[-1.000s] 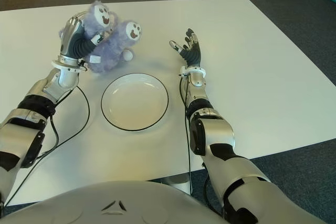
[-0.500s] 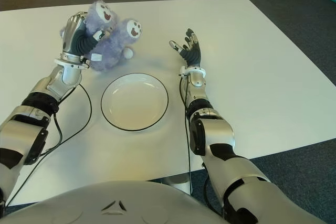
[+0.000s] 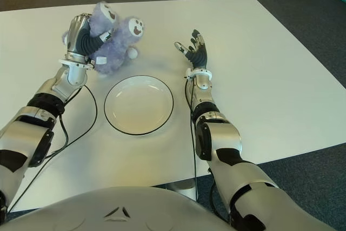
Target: Put the doll into the plate.
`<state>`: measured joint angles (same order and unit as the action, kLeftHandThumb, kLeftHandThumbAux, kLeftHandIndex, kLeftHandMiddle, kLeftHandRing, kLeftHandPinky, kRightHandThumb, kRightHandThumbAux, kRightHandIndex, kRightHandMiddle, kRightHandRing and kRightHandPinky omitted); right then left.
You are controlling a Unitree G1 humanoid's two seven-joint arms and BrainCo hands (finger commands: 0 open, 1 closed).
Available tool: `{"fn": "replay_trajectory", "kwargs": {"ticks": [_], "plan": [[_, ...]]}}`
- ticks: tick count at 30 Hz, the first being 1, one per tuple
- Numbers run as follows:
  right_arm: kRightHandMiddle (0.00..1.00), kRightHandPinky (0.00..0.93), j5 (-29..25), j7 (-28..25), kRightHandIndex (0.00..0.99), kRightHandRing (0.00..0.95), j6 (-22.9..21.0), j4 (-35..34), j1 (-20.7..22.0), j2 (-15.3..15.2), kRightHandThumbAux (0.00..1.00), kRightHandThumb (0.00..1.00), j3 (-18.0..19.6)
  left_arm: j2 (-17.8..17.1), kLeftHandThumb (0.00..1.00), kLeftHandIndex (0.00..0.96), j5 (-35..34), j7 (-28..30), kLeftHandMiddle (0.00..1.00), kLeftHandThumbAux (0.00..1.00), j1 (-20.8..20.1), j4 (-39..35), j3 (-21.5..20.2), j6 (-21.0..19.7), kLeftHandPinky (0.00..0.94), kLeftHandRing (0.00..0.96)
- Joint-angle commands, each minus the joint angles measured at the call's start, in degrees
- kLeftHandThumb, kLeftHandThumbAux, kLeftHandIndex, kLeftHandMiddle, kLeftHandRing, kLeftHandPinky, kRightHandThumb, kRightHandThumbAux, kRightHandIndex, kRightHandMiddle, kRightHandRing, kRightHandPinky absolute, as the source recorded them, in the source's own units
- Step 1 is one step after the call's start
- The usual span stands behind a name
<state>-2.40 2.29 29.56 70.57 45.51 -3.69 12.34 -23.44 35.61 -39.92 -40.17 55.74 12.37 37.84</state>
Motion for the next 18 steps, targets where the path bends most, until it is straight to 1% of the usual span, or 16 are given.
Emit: {"fn": "replay_trajectory", "kwargs": {"ticks": [1, 3, 8, 9, 10, 12, 15, 18], "plan": [[0.041, 0.076, 0.0, 0.1, 0.076, 0.042, -2.2, 3.3, -5.7, 0.8, 0.809, 0.121, 0.2, 0.2, 0.451, 0.798, -1.5, -0.4, 0.861, 0.555, -1.3, 4.4, -0.6, -0.6, 0.882, 0.871], [0.041, 0.076, -0.1, 0.0, 0.076, 0.042, -2.1, 3.3, -5.8, 0.8, 0.811, 0.127, 0.3, 0.4, 0.473, 0.798, -2.1, 0.0, 0.863, 0.596, -1.4, 4.8, -0.7, -1.2, 0.870, 0.875], [0.039, 0.078, -0.1, 0.0, 0.076, 0.041, -2.0, 3.3, -5.9, 0.7, 0.812, 0.128, 0.4, 0.9, 0.525, 0.807, -3.0, -0.2, 0.870, 0.652, -1.7, 5.4, -0.9, -2.7, 0.875, 0.882], [0.037, 0.080, -0.1, 0.0, 0.075, 0.041, -2.0, 3.3, -5.9, 0.7, 0.813, 0.115, 0.4, 1.2, 0.564, 0.810, -3.6, 0.0, 0.872, 0.665, -1.7, 5.5, -1.2, -3.0, 0.886, 0.885], [0.036, 0.081, -0.1, 0.0, 0.074, 0.040, -1.9, 3.3, -6.0, 0.7, 0.812, 0.098, 0.4, 1.5, 0.633, 0.818, -4.0, 0.2, 0.876, 0.673, -1.8, 5.5, -1.4, -3.3, 0.894, 0.890], [0.036, 0.082, -0.1, 0.1, 0.074, 0.040, -1.9, 3.3, -6.0, 0.7, 0.813, 0.092, 0.4, 1.8, 0.656, 0.820, -4.8, 0.7, 0.877, 0.674, -1.8, 5.5, -1.6, -3.6, 0.896, 0.891], [0.036, 0.082, -0.2, -0.1, 0.076, 0.039, -1.8, 3.3, -6.0, 0.7, 0.809, 0.085, 0.5, 2.2, 0.778, 0.833, -6.5, 2.1, 0.881, 0.660, -1.6, 5.3, -2.3, -3.6, 0.888, 0.894], [0.036, 0.082, -0.2, -0.1, 0.076, 0.039, -1.8, 3.4, -6.1, 0.6, 0.808, 0.082, 0.5, 2.4, 0.817, 0.839, -7.6, 3.2, 0.883, 0.651, -1.5, 5.0, -2.5, -3.5, 0.887, 0.895]]}}
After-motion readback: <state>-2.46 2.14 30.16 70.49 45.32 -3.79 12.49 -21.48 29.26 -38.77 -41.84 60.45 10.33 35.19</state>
